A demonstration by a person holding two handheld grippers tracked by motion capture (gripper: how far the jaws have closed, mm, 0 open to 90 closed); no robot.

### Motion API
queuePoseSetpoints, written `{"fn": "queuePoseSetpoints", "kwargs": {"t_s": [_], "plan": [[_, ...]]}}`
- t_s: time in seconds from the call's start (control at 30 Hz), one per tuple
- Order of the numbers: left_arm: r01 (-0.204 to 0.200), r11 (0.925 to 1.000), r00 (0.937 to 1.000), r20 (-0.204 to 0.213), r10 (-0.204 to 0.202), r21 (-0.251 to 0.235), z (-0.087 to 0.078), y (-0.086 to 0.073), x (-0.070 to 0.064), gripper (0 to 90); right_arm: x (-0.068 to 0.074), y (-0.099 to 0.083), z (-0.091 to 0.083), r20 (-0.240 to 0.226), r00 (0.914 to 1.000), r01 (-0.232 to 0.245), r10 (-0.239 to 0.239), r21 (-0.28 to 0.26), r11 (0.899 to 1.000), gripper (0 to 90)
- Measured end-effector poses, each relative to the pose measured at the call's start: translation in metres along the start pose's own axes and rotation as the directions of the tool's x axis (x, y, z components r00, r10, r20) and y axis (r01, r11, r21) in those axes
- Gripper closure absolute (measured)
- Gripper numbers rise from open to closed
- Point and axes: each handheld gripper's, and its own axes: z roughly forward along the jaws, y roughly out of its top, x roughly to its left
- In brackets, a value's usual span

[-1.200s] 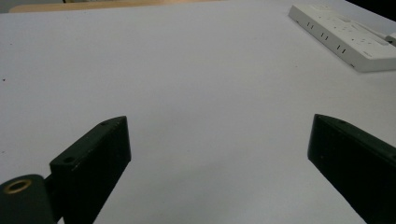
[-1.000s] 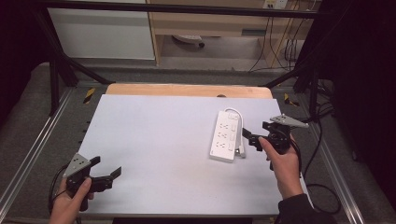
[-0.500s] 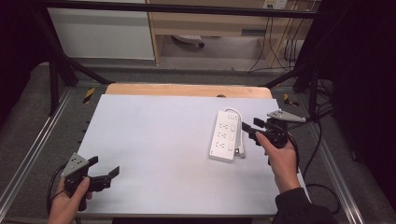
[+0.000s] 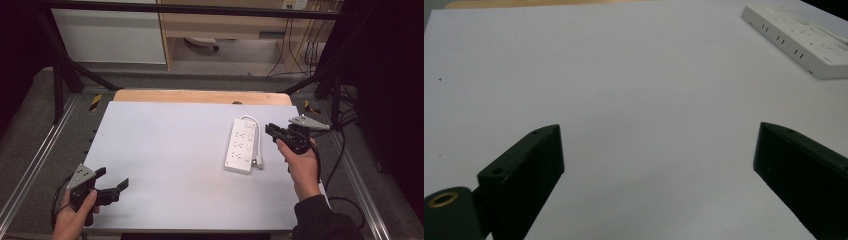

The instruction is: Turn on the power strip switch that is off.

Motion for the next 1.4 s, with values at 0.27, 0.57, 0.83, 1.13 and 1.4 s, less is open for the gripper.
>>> {"fn": "queuePoseSetpoints", "kwargs": {"t_s": [0.27, 0.57, 0.83, 1.13, 1.4], "plan": [[-0.011, 0.9999, 0.9999, 0.003, 0.011, 0.0, -0.001, 0.0, 0.0, 6.1, -0.001, 0.0, 0.009, 0.012, 0.9999, 0.007, -0.007, -0.011, 1.0, 88.9], [-0.013, 0.9999, 0.9999, 0.004, 0.013, -0.001, -0.001, 0.001, 0.0, 6.2, -0.002, -0.001, 0.026, 0.018, 0.9998, 0.008, -0.008, 0.015, 1.0, 90.0], [-0.013, 0.9999, 0.9999, 0.008, 0.013, -0.004, -0.001, 0.001, 0.0, 6.2, -0.001, -0.003, 0.04, 0.016, 0.9998, 0.007, -0.008, 0.04, 0.999, 90.0], [-0.015, 0.9999, 0.9999, 0.008, 0.015, -0.004, -0.001, 0.001, 0.0, 6.2, -0.001, -0.006, 0.051, 0.014, 0.9999, -0.001, 0.0, 0.068, 0.998, 90.0], [-0.016, 0.9999, 0.9998, 0.009, 0.016, -0.005, -0.001, 0.001, 0.0, 6.2, -0.002, -0.008, 0.058, 0.018, 0.9998, -0.011, 0.01, 0.087, 0.996, 90.0]]}}
